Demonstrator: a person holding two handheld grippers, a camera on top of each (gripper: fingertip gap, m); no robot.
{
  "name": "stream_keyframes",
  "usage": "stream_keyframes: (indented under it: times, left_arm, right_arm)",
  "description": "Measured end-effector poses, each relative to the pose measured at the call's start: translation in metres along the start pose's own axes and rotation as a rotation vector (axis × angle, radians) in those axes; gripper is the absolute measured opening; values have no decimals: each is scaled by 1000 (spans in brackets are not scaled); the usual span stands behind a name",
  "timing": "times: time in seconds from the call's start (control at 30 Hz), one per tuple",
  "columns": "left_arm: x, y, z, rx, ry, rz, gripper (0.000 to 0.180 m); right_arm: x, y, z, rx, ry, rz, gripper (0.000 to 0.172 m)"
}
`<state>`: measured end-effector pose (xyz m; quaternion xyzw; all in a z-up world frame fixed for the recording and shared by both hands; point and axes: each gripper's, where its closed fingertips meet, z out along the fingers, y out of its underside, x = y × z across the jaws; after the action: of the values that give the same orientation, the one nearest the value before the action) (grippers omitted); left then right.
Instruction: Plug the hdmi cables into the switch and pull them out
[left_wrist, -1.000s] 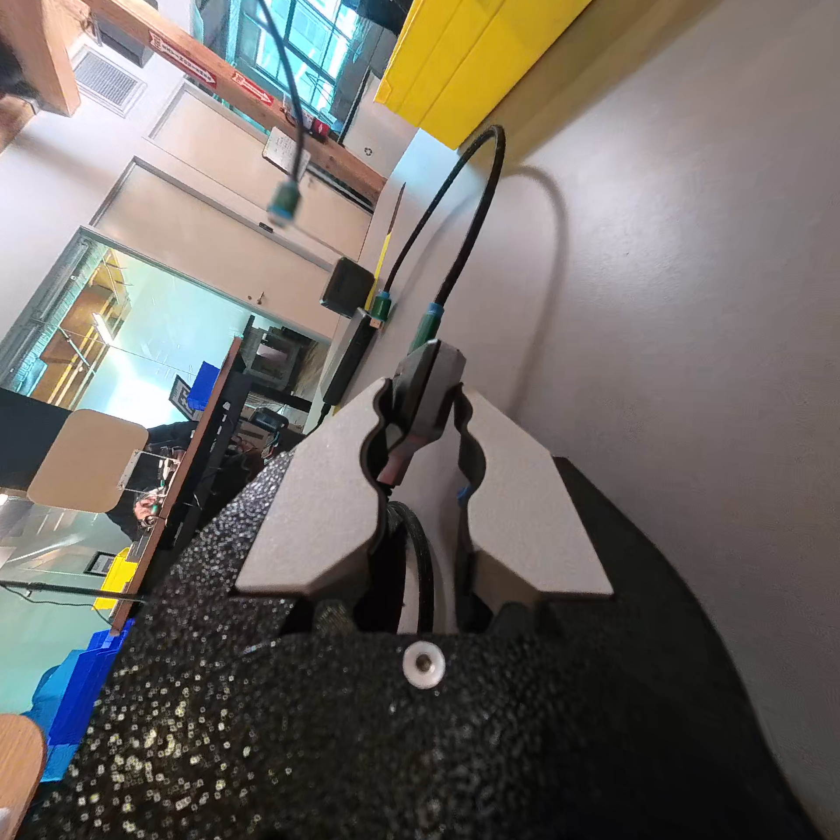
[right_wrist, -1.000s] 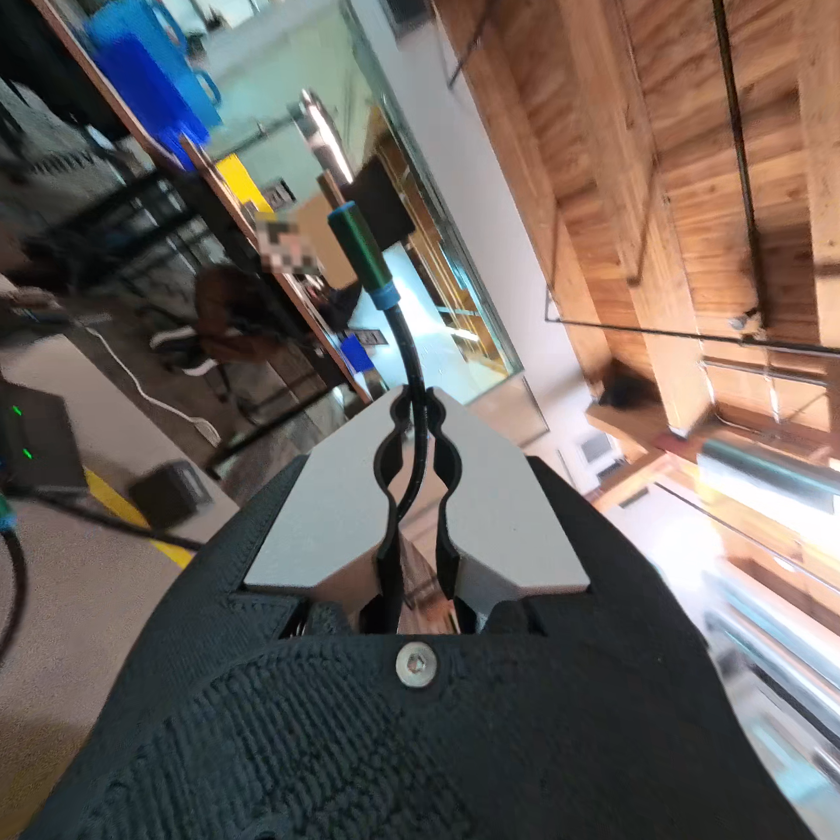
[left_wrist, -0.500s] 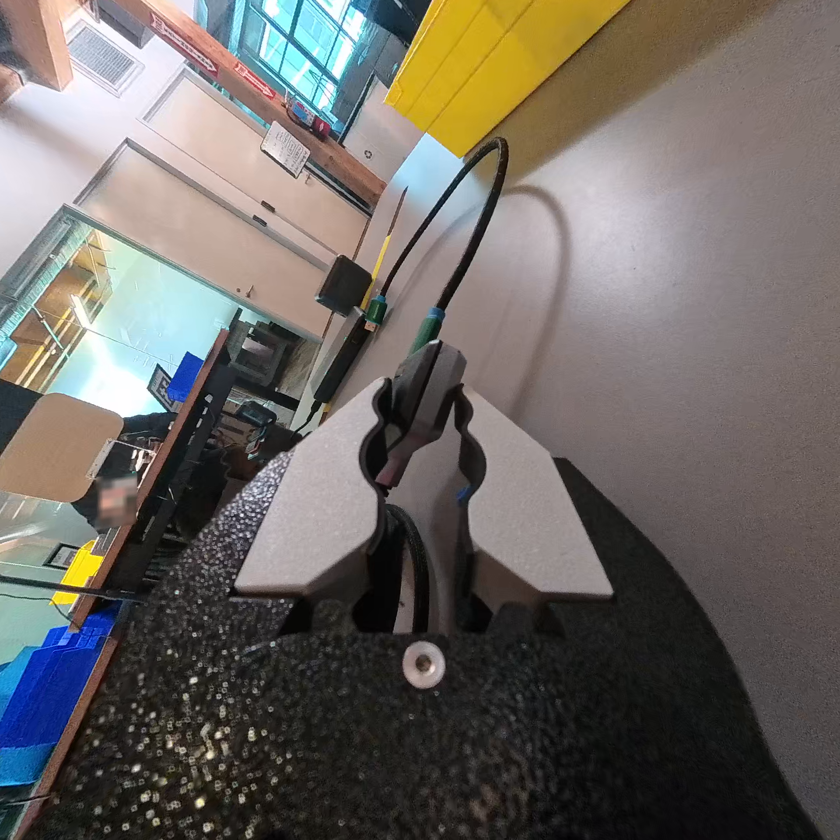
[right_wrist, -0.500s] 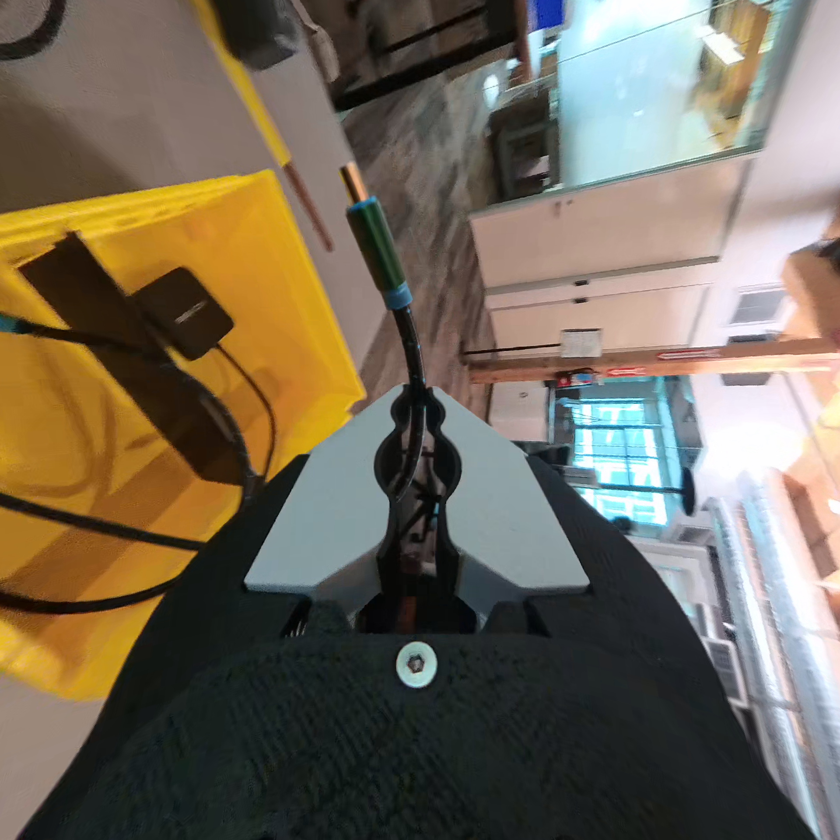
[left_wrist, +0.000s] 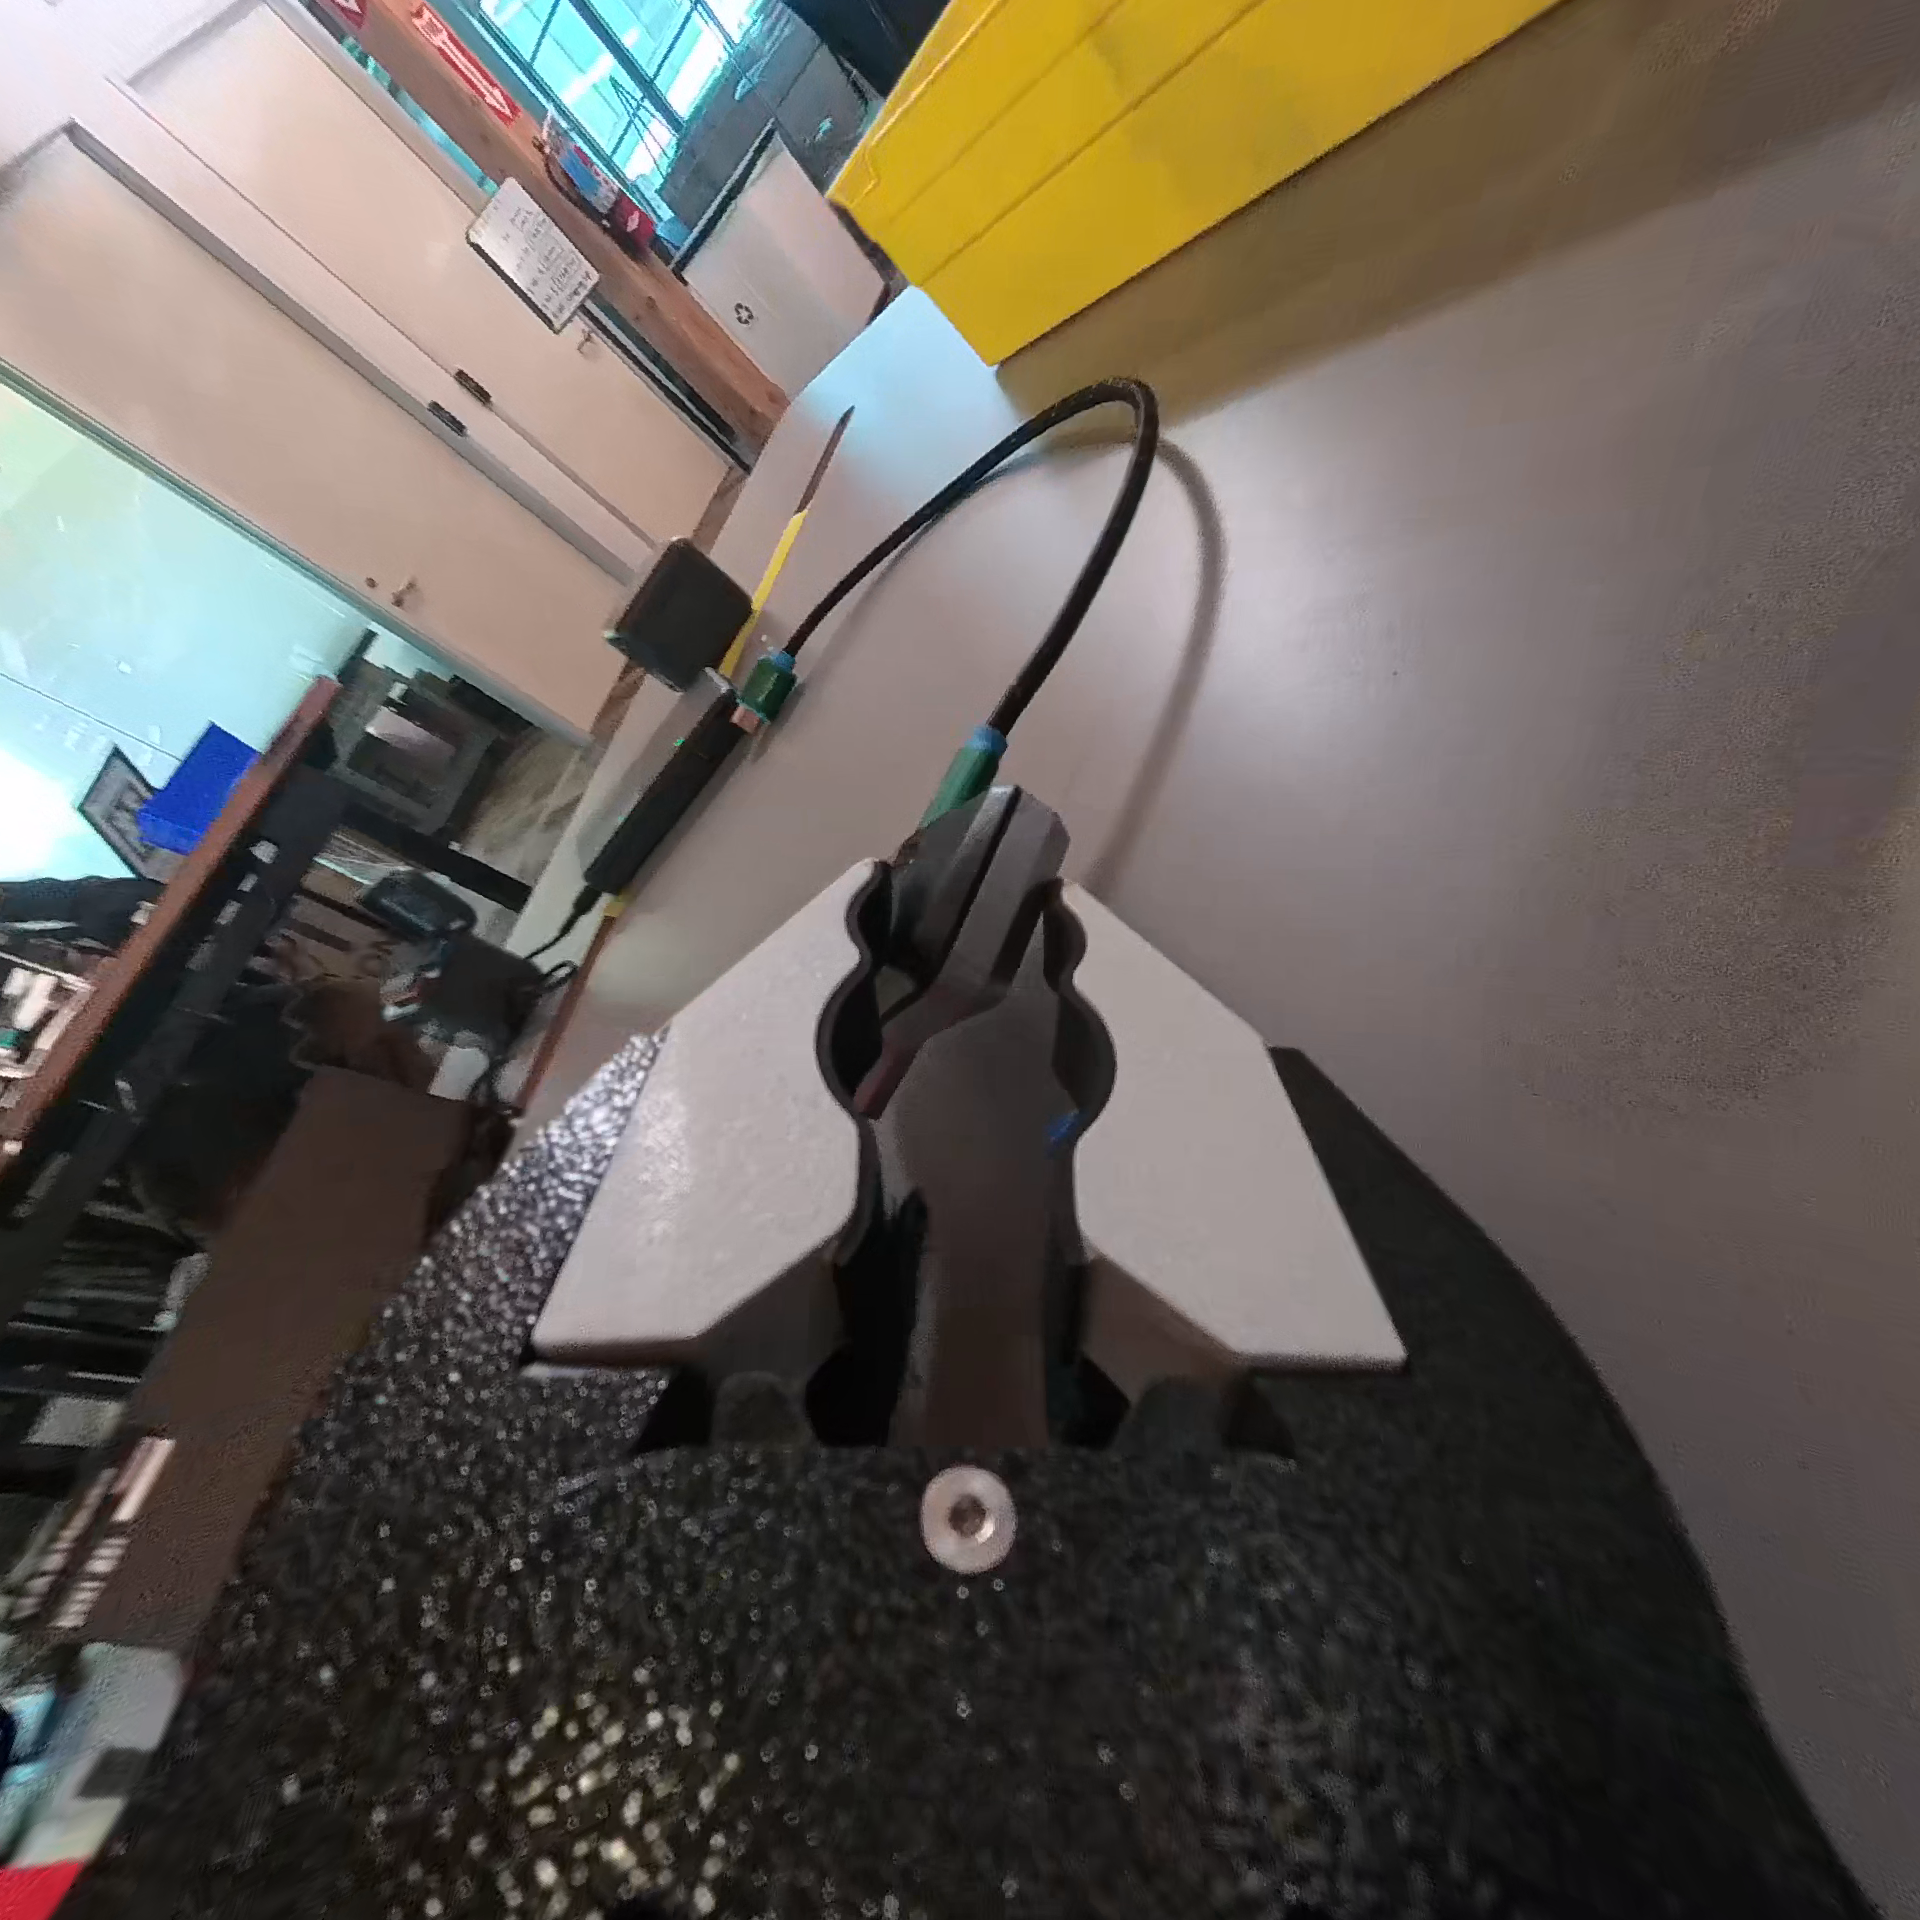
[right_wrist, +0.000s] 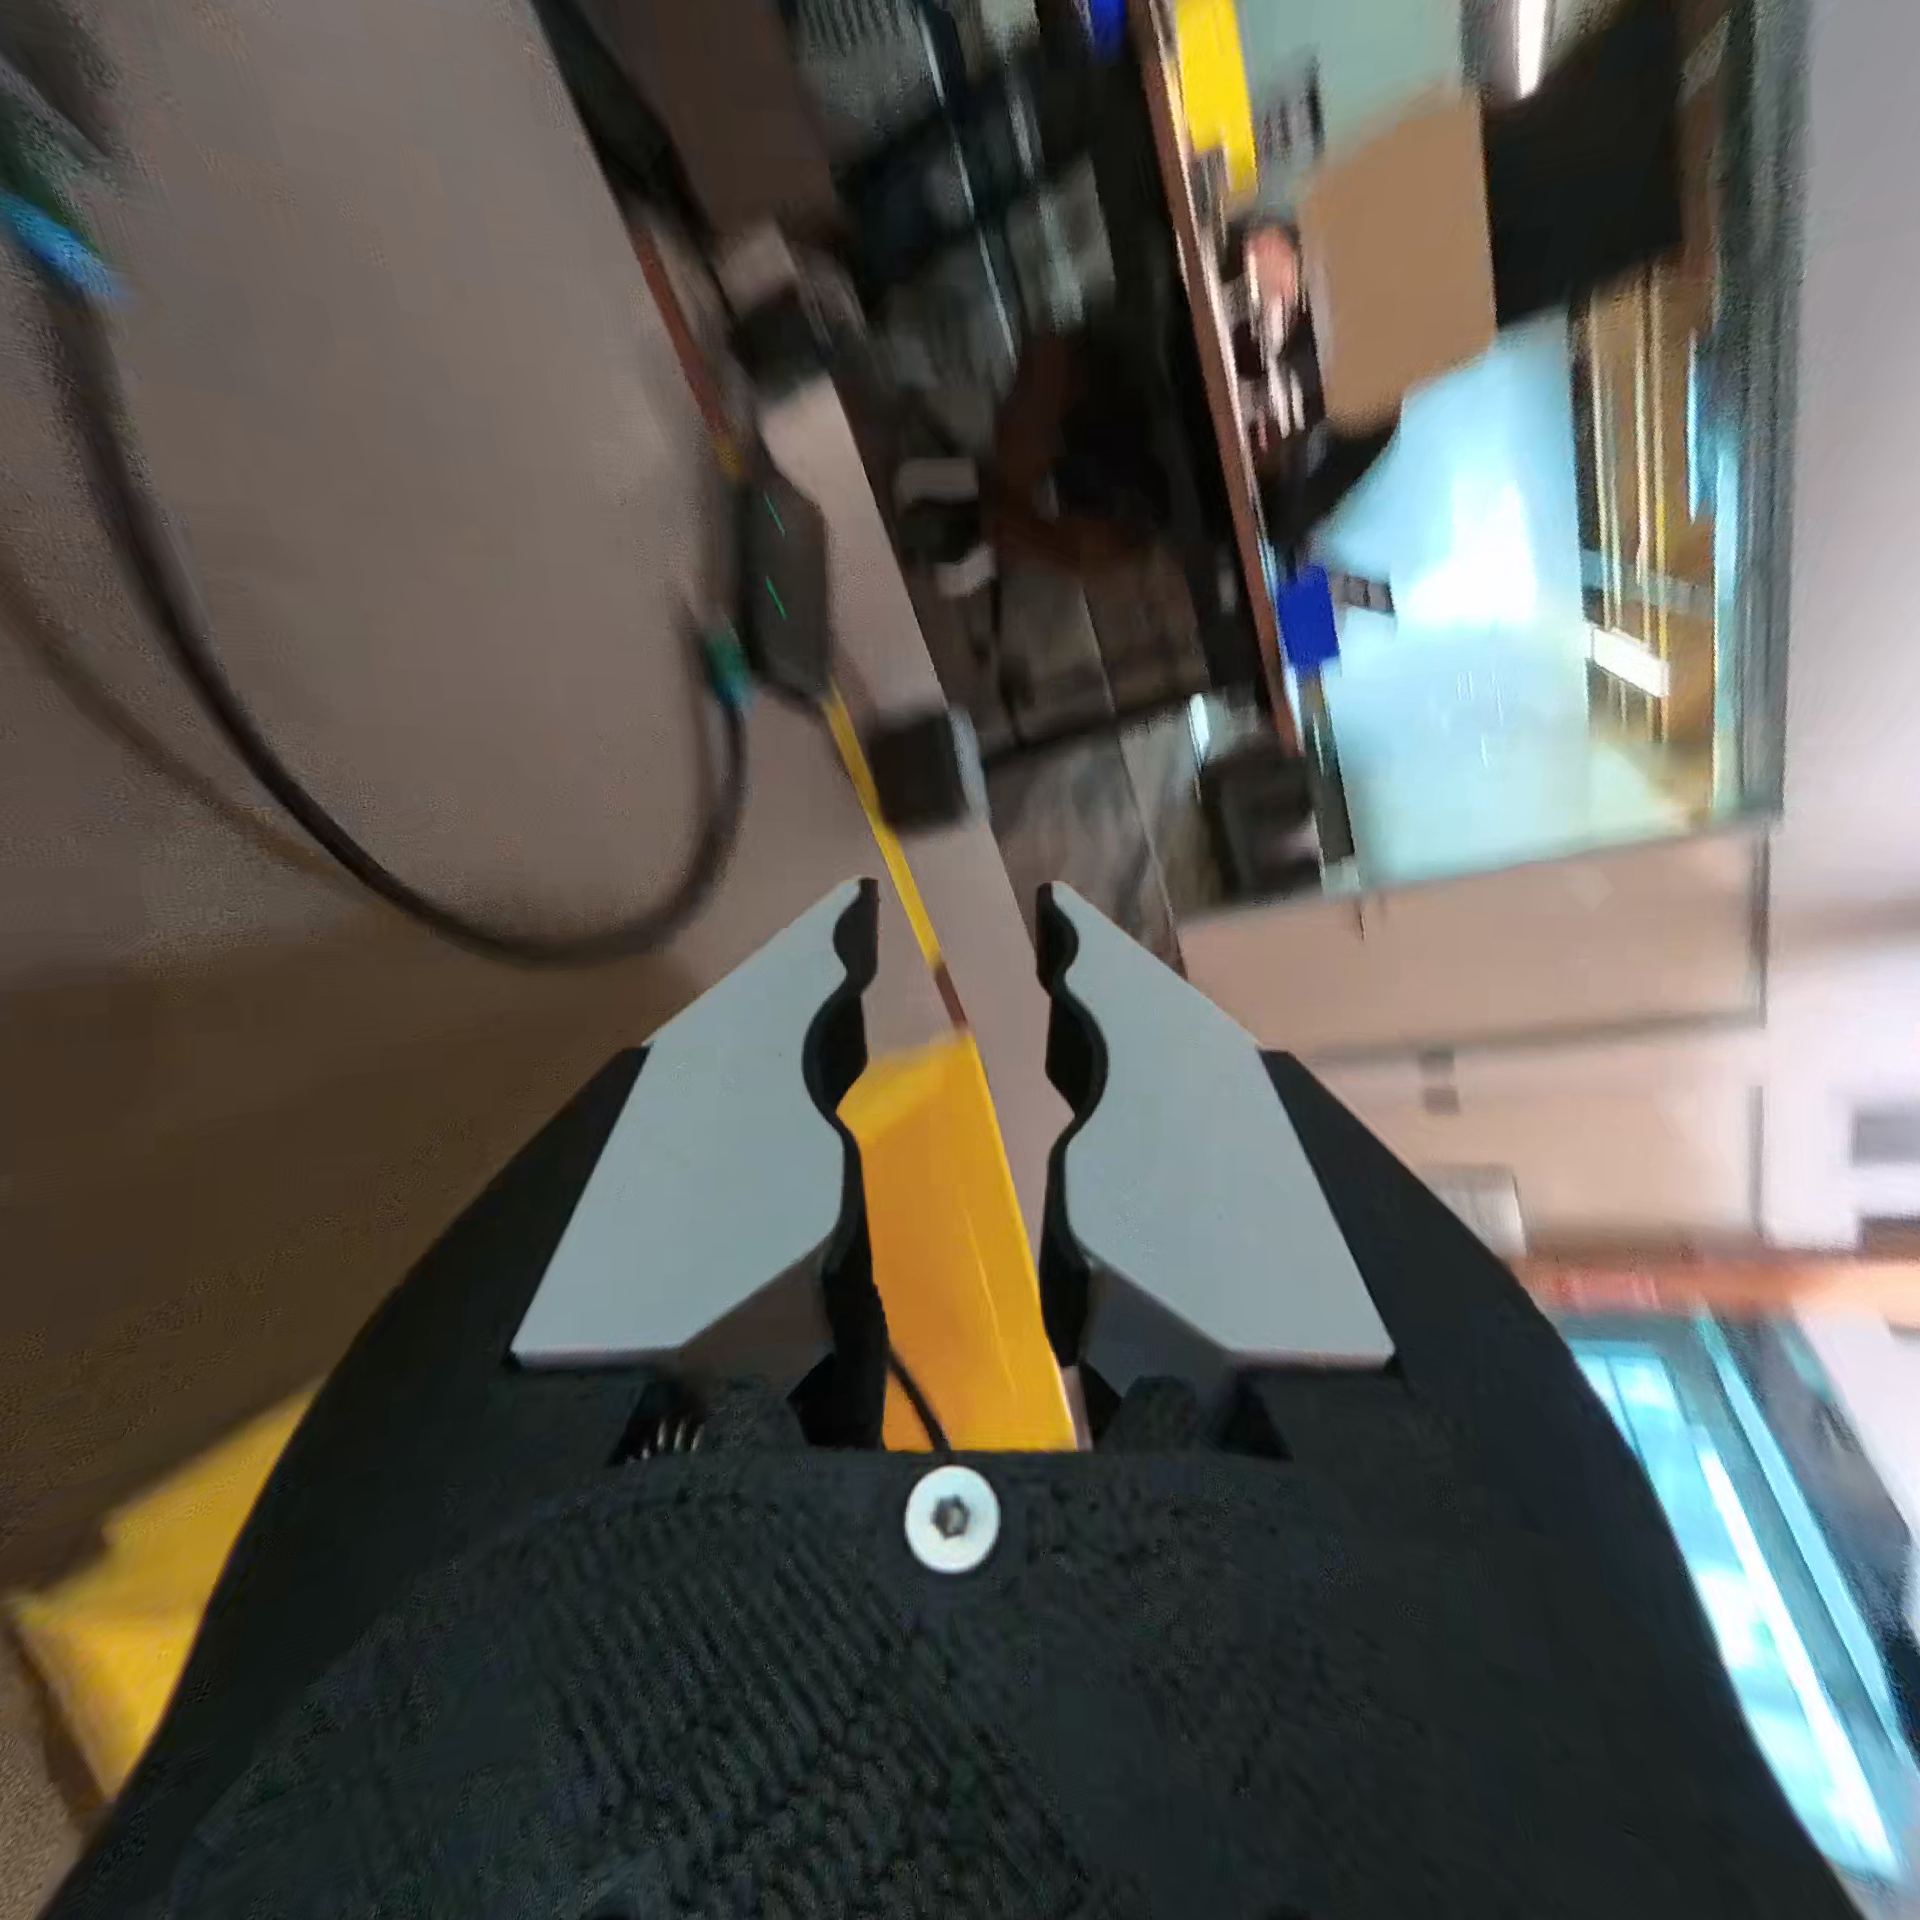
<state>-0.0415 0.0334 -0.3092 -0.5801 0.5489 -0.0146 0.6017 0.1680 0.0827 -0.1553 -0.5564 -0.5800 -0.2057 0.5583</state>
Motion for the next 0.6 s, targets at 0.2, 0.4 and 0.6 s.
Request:
stream_keyframes:
  times: [0.2, 0.4, 0.6]
  left_arm:
    - [0, 3, 3, -44, 22, -96, 28]
    - [3, 9, 8, -86, 34, -116, 29]
    - [1, 10, 9, -74, 44, -165, 29]
  right_arm:
    - [-134, -102, 30, 171, -256, -99, 7]
    - [-202, -136, 38, 157, -387, -80, 0]
    - [-228, -142, 36, 86, -494, -33, 0]
